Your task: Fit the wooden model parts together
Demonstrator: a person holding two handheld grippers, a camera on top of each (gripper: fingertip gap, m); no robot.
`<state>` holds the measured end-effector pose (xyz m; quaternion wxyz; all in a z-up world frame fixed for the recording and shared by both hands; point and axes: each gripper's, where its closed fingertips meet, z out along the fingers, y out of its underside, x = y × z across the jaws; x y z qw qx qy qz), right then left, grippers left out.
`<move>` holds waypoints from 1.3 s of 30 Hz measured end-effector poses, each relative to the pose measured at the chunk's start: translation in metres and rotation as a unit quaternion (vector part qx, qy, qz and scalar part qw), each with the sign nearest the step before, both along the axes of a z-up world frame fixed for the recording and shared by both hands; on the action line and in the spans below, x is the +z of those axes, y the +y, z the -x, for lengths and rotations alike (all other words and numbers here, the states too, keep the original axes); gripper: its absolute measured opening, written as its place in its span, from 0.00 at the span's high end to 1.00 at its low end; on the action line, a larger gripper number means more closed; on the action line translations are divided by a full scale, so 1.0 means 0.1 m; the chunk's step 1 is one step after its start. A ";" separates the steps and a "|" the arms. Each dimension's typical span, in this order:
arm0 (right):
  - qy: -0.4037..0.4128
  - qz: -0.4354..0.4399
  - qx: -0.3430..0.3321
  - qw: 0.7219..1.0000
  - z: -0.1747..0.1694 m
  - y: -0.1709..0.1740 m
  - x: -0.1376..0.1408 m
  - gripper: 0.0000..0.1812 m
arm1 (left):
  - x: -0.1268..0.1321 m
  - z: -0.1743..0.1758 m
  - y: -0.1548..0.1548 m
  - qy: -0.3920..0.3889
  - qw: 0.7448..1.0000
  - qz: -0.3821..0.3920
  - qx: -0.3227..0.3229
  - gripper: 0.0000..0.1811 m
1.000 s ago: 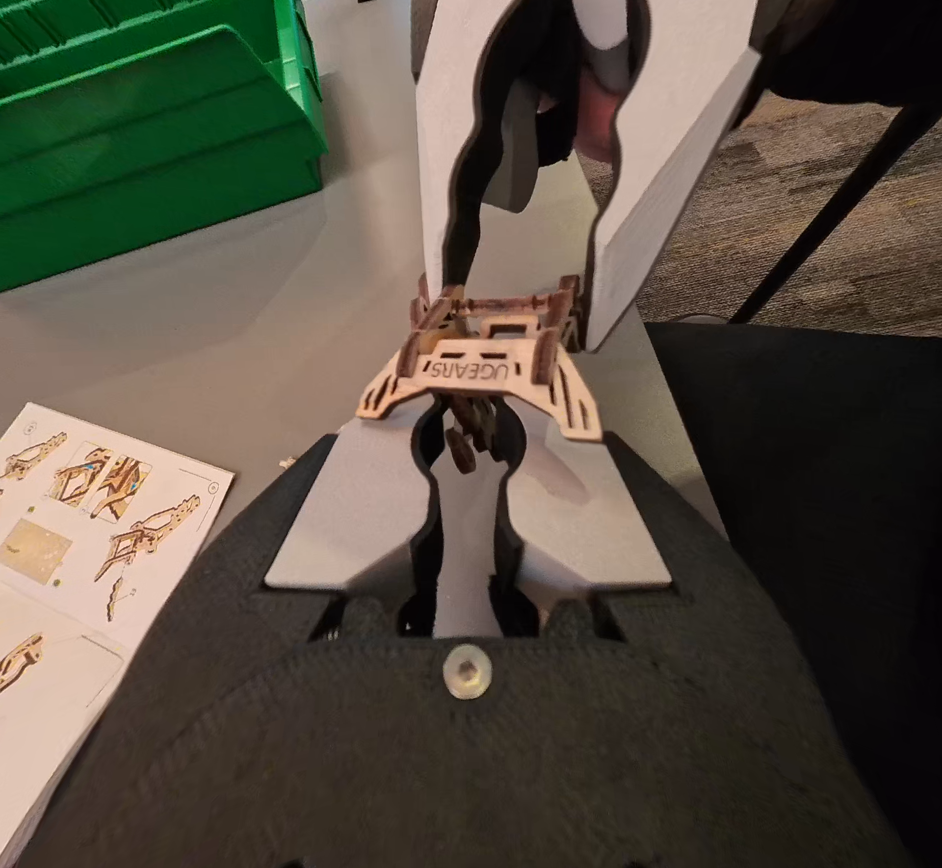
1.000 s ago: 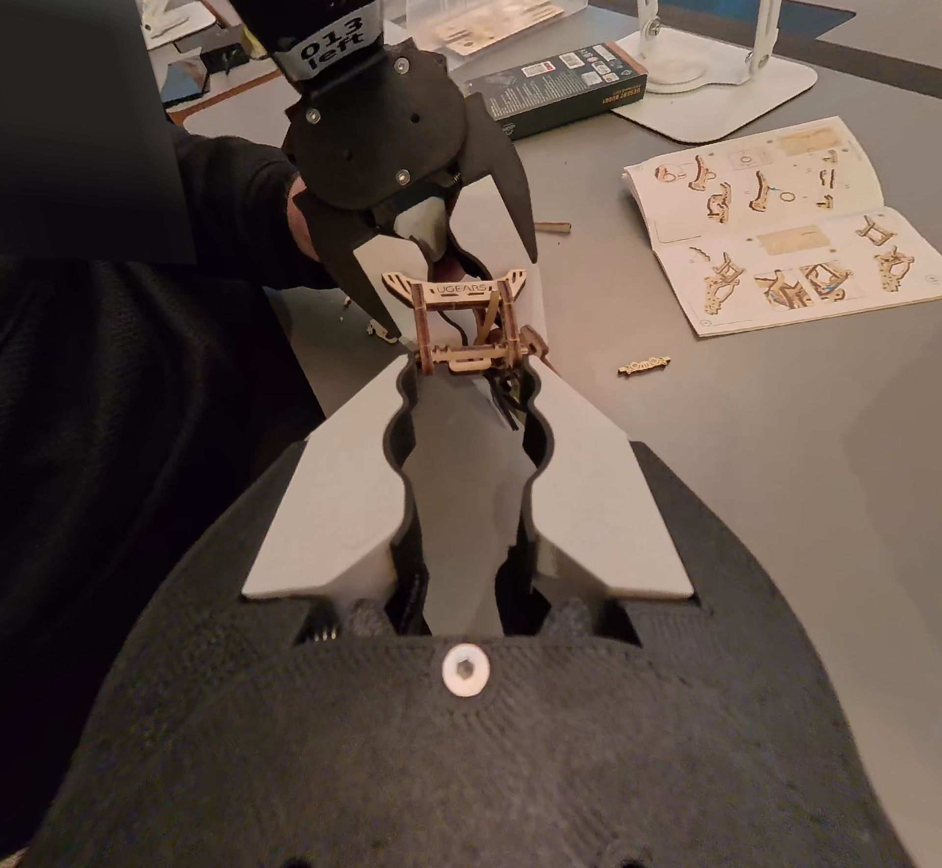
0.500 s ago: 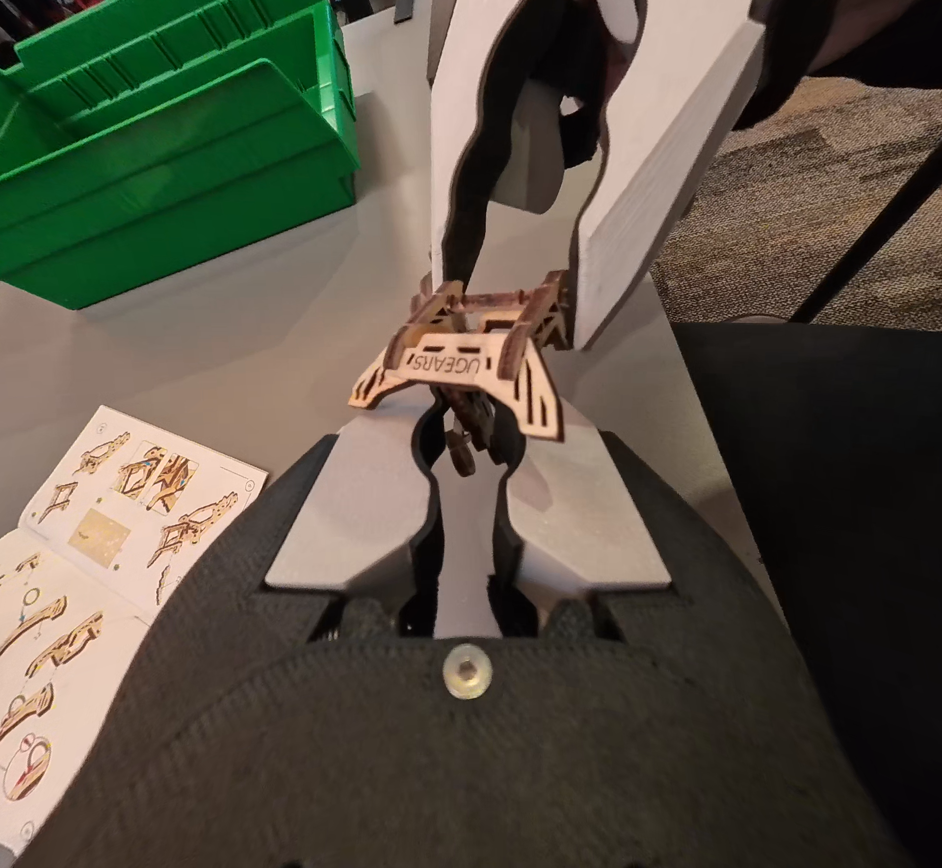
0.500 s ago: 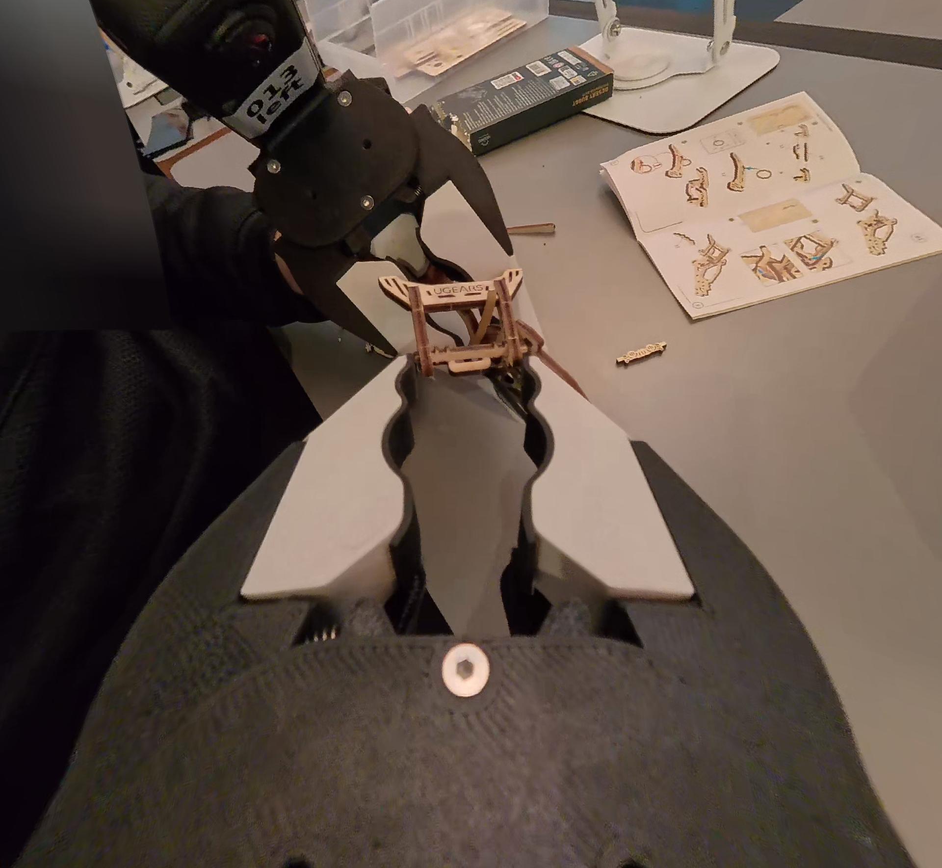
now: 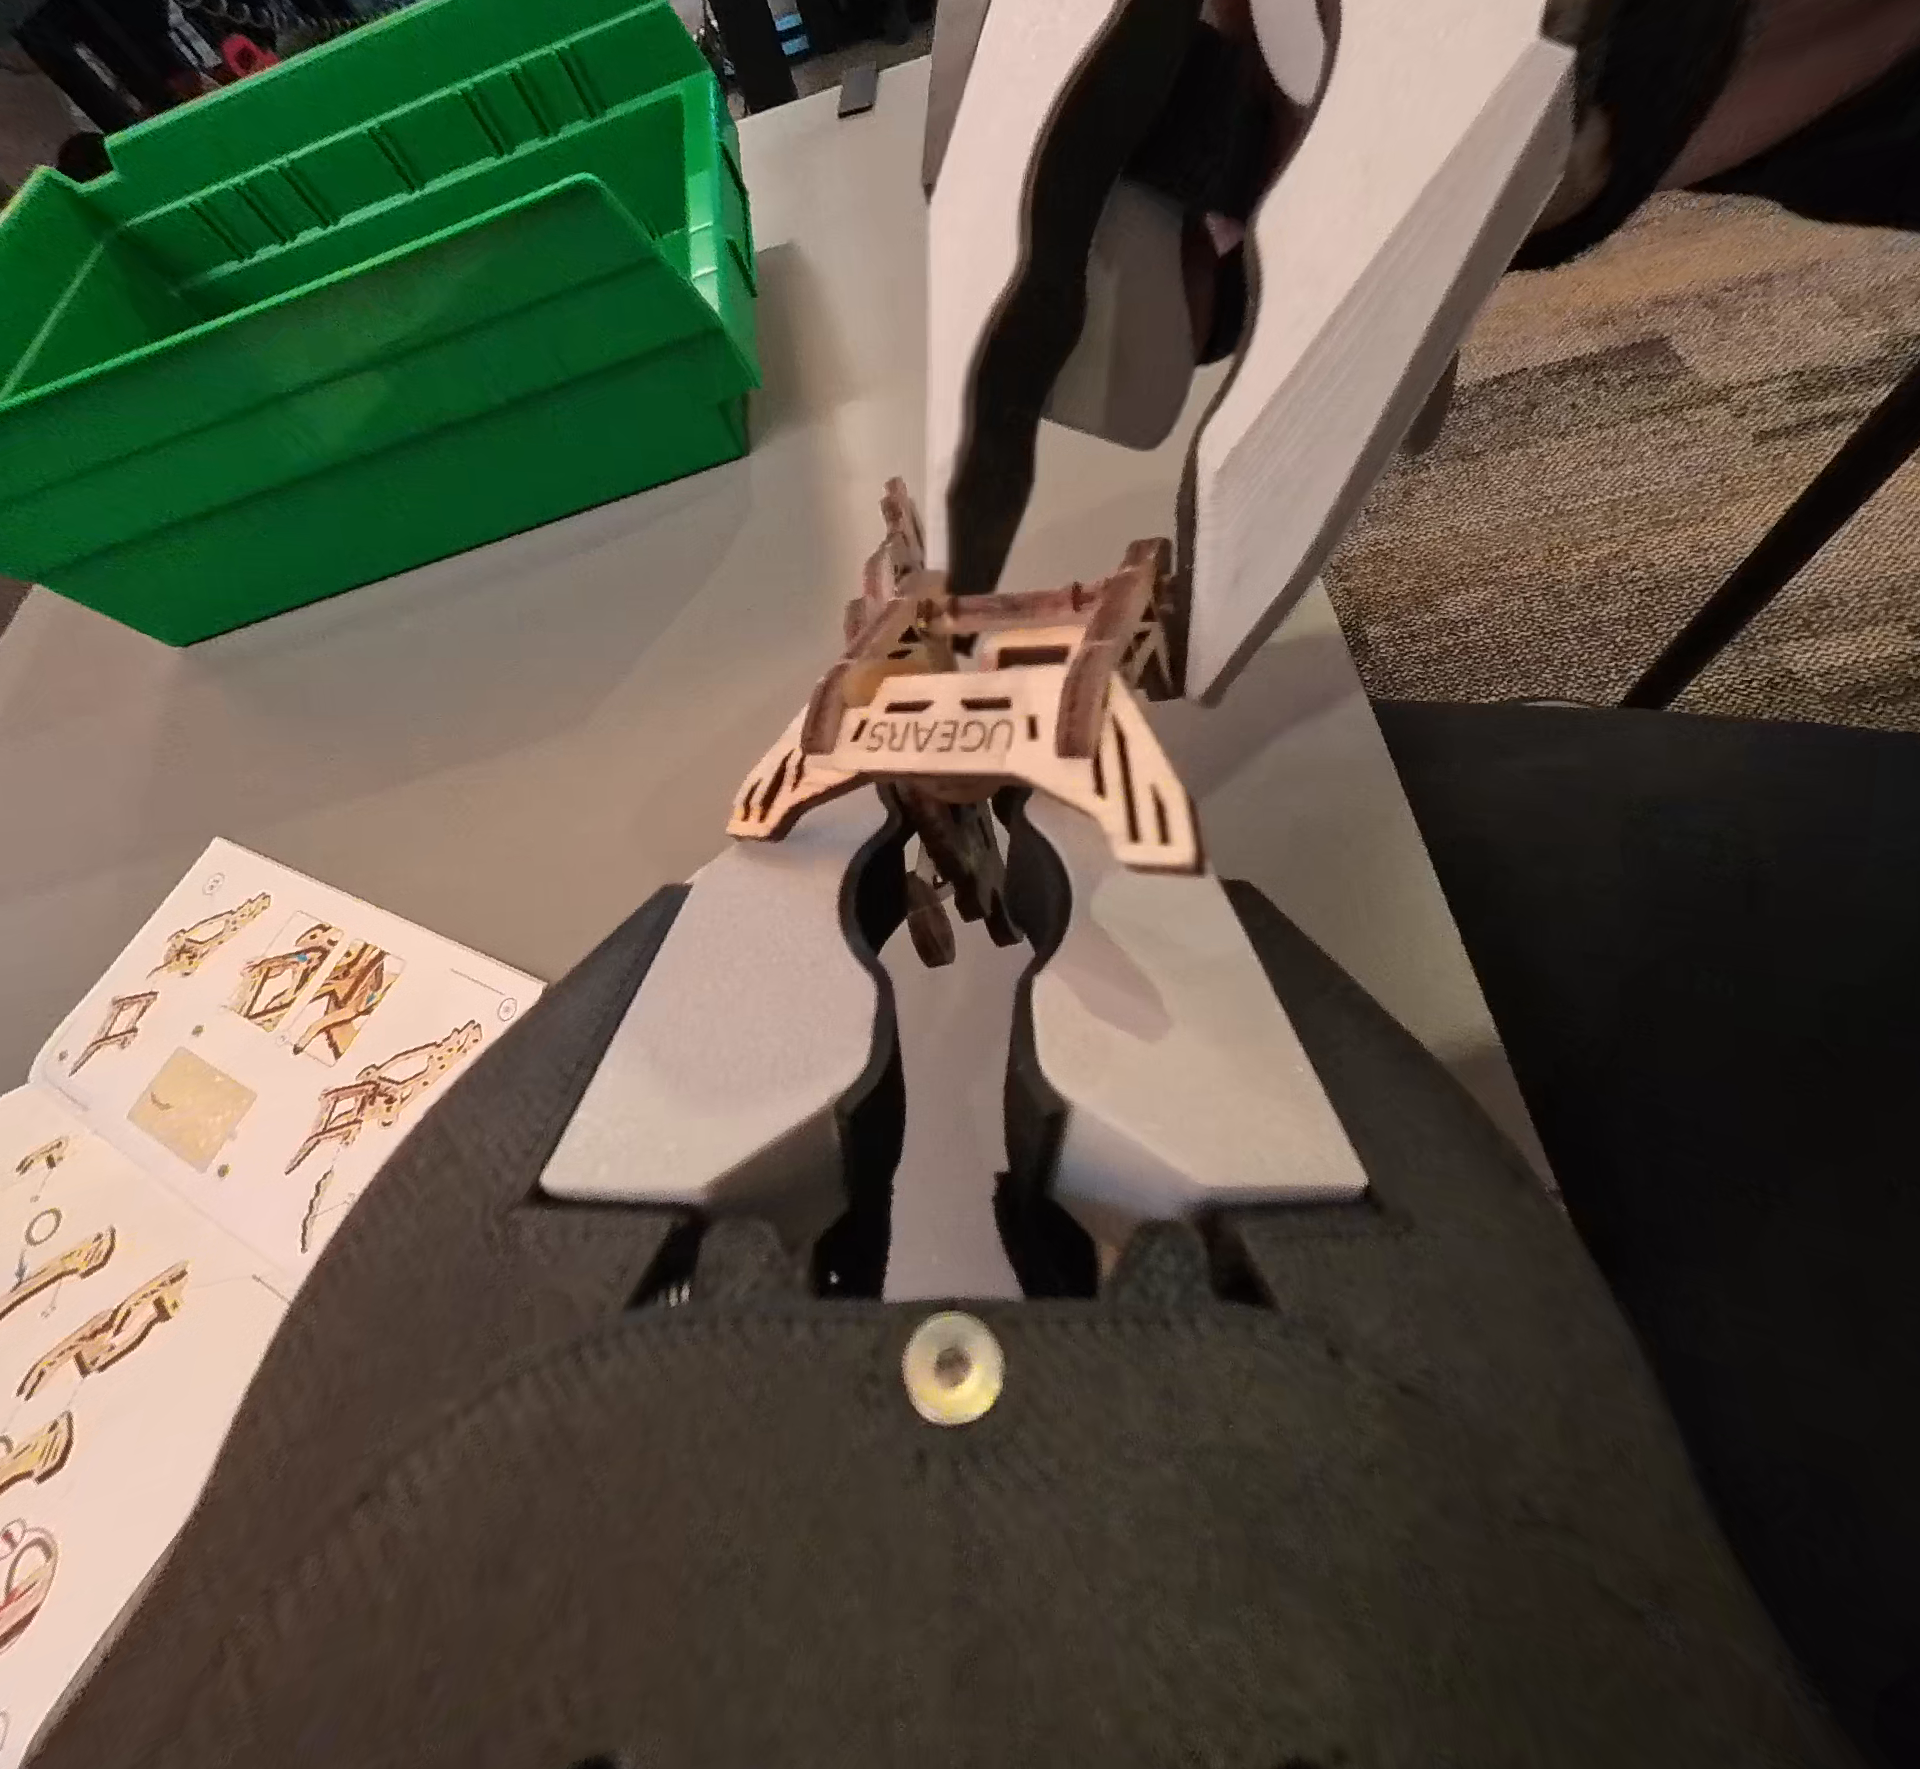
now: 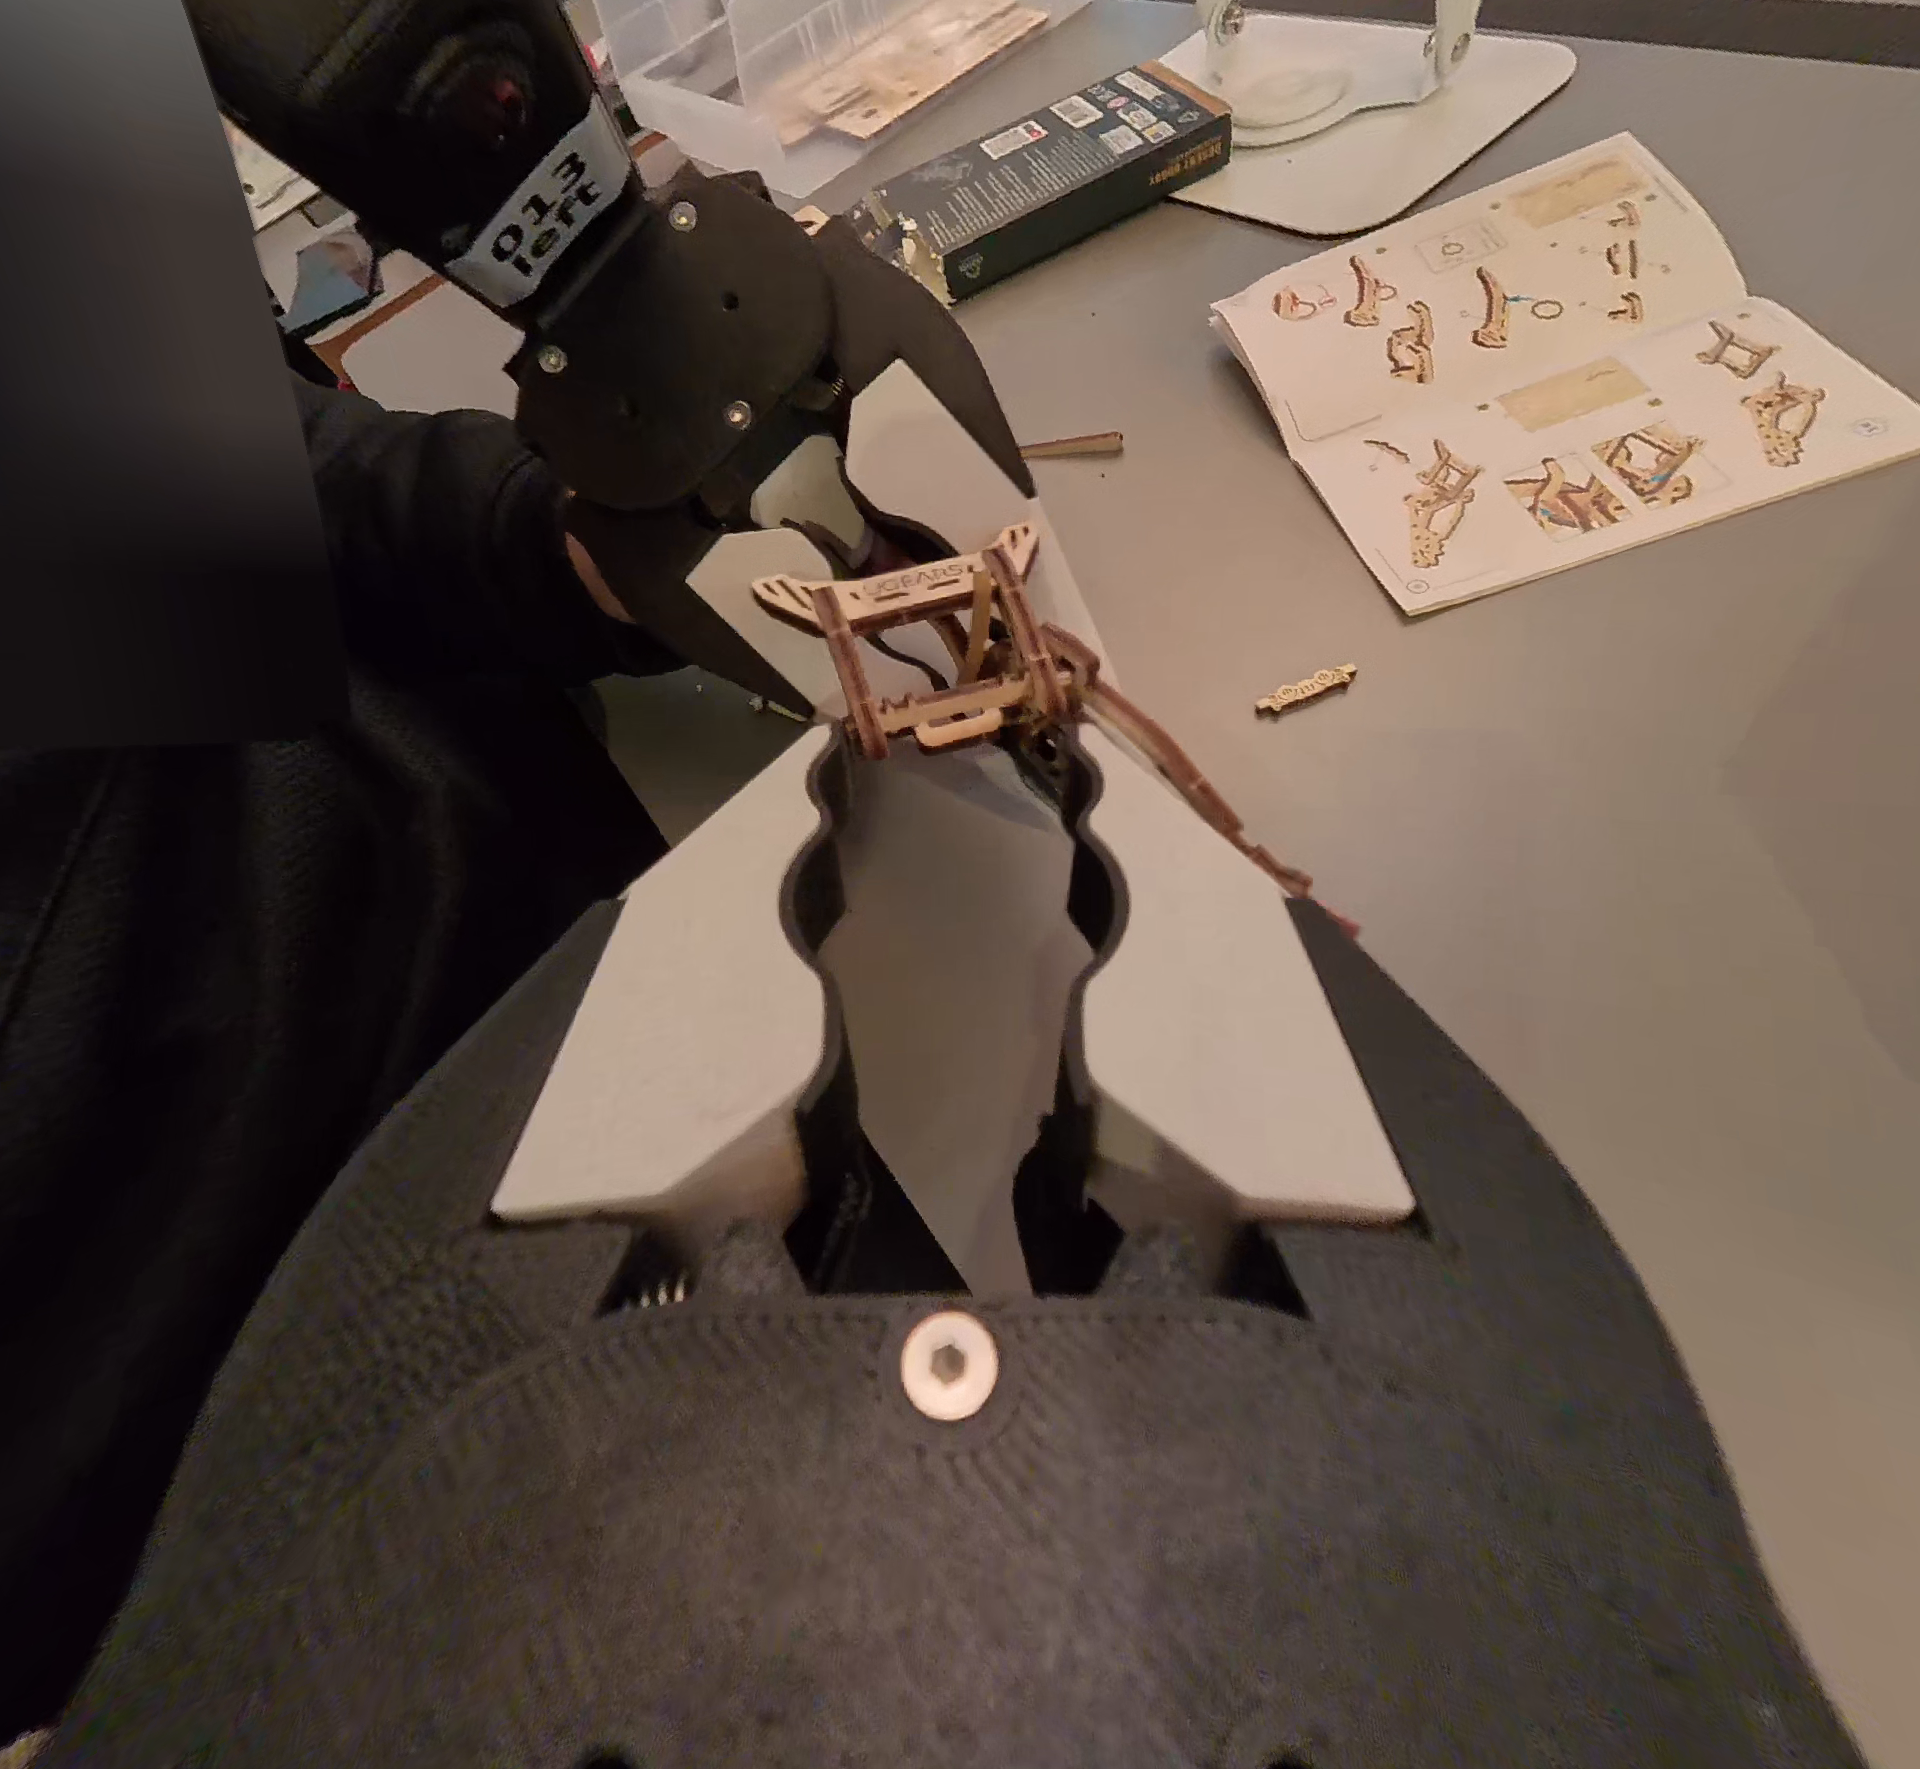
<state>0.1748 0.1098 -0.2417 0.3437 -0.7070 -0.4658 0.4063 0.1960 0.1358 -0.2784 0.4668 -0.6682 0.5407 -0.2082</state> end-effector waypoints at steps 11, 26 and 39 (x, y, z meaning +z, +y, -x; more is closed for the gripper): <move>0.071 0.040 0.021 0.996 0.01 -0.04 0.09 0.87 | 0.05 -0.01 0.03 -0.017 1.000 -0.017 0.012 0.95; 0.183 0.043 0.039 0.981 -0.02 -0.01 0.21 0.87 | 0.18 -0.07 0.00 -0.064 0.998 -0.006 -0.004 0.94; 0.237 0.112 0.048 0.964 -0.07 -0.01 0.27 0.86 | 0.28 -0.06 0.03 -0.049 0.997 -0.051 0.001 0.94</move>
